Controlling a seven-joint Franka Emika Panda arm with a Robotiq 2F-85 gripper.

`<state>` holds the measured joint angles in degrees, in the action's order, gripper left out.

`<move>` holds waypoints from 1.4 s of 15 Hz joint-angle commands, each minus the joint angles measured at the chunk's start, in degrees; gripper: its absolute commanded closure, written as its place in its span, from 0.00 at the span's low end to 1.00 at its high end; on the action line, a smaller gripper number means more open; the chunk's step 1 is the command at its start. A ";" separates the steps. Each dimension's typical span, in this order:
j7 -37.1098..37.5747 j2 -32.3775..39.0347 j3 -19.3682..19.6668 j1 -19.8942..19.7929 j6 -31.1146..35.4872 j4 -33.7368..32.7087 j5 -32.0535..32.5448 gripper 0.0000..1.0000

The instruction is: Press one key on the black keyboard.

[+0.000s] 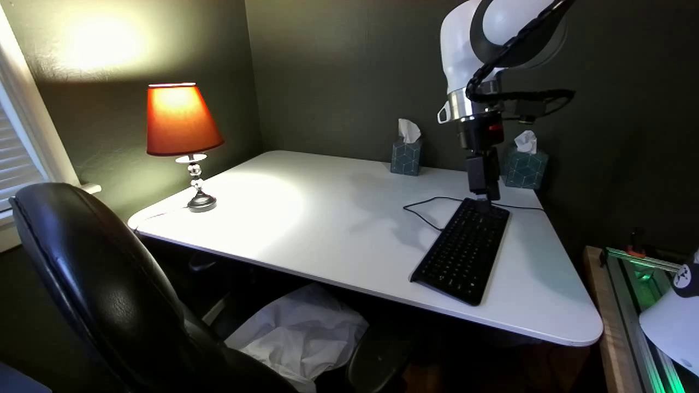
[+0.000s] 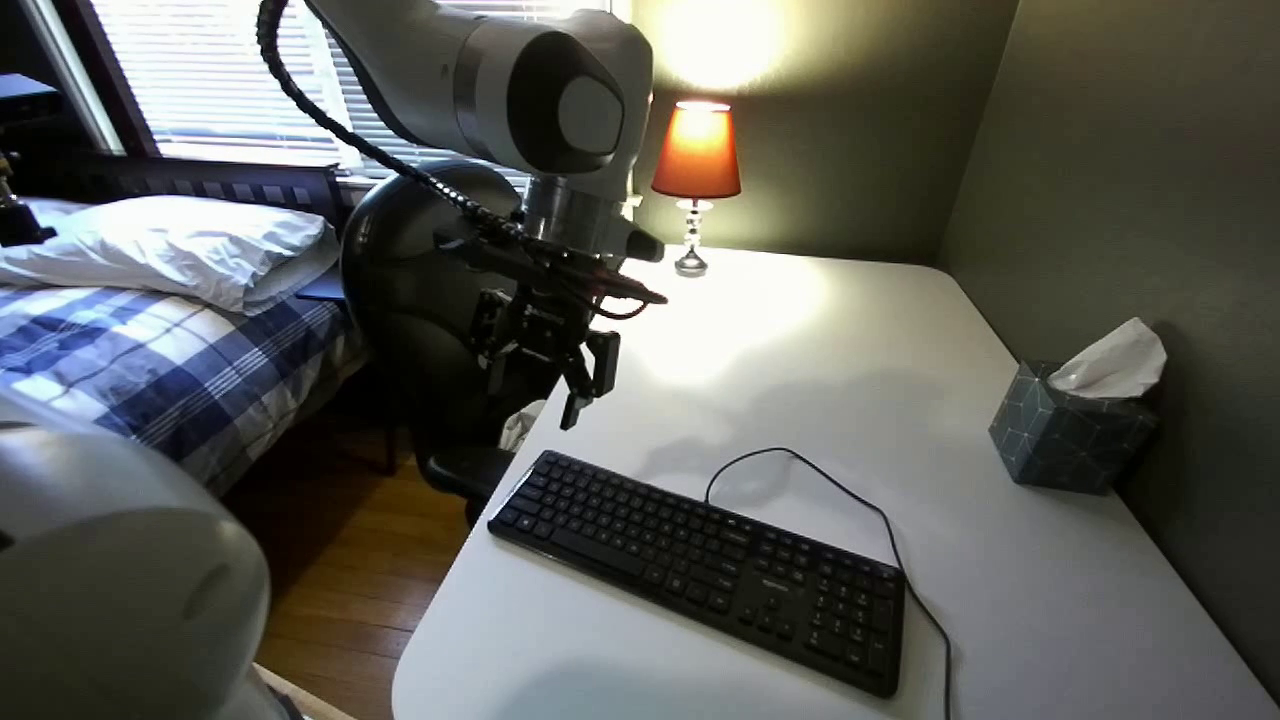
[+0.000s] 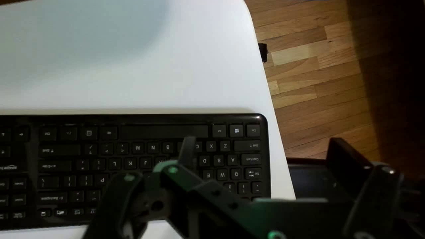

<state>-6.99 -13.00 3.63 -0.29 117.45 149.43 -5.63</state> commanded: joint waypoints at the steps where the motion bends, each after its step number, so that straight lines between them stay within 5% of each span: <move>1: -0.06 0.03 -0.29 -0.30 -0.13 -0.16 -0.04 0.00; 15: 2.82 9.95 -2.24 0.72 1.86 -1.07 -3.82 0.00; 16: 3.24 10.93 -2.40 0.66 2.16 -1.35 -3.89 0.07; 17: 3.39 11.83 -2.55 0.63 2.42 -1.60 -3.89 0.26; 21: 5.14 15.26 -3.00 0.51 4.41 -2.74 -3.29 0.58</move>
<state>-3.43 -0.99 1.21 0.08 120.16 148.10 -8.23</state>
